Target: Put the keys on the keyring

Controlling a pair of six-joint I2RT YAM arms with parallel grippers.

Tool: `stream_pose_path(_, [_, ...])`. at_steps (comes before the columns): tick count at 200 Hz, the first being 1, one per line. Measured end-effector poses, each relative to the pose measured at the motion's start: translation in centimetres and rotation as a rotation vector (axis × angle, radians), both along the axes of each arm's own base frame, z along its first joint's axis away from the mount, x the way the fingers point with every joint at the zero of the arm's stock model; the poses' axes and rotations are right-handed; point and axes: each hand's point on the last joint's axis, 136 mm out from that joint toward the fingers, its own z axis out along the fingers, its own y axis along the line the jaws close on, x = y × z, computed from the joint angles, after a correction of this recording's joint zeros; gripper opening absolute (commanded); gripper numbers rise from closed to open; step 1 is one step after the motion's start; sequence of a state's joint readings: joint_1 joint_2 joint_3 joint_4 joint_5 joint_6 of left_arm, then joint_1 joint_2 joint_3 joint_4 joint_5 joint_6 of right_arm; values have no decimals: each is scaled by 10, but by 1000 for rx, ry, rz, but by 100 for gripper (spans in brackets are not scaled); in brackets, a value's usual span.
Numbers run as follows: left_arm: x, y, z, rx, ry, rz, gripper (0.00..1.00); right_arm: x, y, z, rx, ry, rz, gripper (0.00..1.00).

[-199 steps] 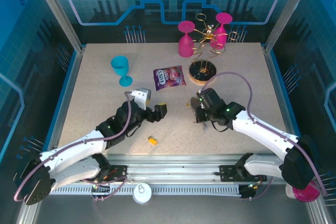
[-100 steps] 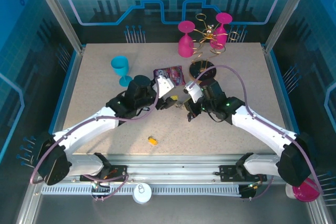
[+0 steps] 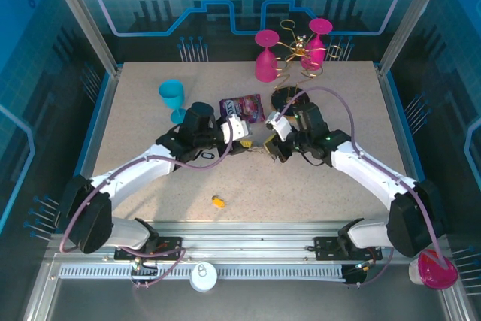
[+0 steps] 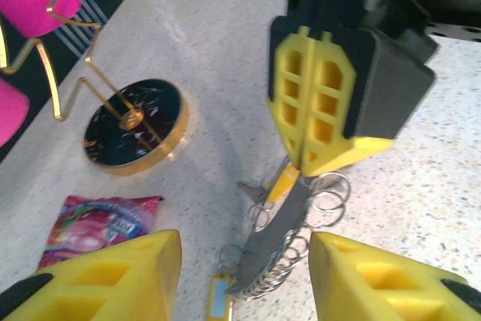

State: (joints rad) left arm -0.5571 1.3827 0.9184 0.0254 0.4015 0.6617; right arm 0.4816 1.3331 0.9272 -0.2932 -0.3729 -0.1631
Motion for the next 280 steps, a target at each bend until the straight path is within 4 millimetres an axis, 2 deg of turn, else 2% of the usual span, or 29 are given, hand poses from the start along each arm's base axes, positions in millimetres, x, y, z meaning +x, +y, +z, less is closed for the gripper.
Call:
stream_pose_path(33, [-9,-12,-18,-19,72,-85,44,-8,6,5,27,-41,82,0])
stream_pose_path(46, [-13,-15,-25,-26,104,-111,39,-12,8,7,36,-56,114,0])
stream_pose_path(80, [-21,-21,-24,-63,110,-172,39,-20,14,12,61,-84,194,0])
stream_pose_path(112, [-29,-21,-33,-71,130,-198,37,-27,18,16,84,-98,247,0])
stream_pose_path(145, [-32,-22,-32,-79,135,-214,35,-31,21,19,104,-111,284,0])
stream_pose_path(165, [-33,-22,-32,-81,138,-218,49,-31,21,19,101,-116,288,0])
stream_pose_path(184, [-34,-22,-33,-75,137,-219,52,-29,19,18,87,-123,273,0])
stream_pose_path(219, [-42,-14,-33,-55,142,-208,46,-32,10,13,23,-109,235,0])
stream_pose_path(249, [-46,-6,-21,-73,113,-196,38,-42,5,5,-51,-83,232,0])
stream_pose_path(280, [-44,-4,-20,-110,142,-160,37,-49,3,6,-63,-55,249,0])
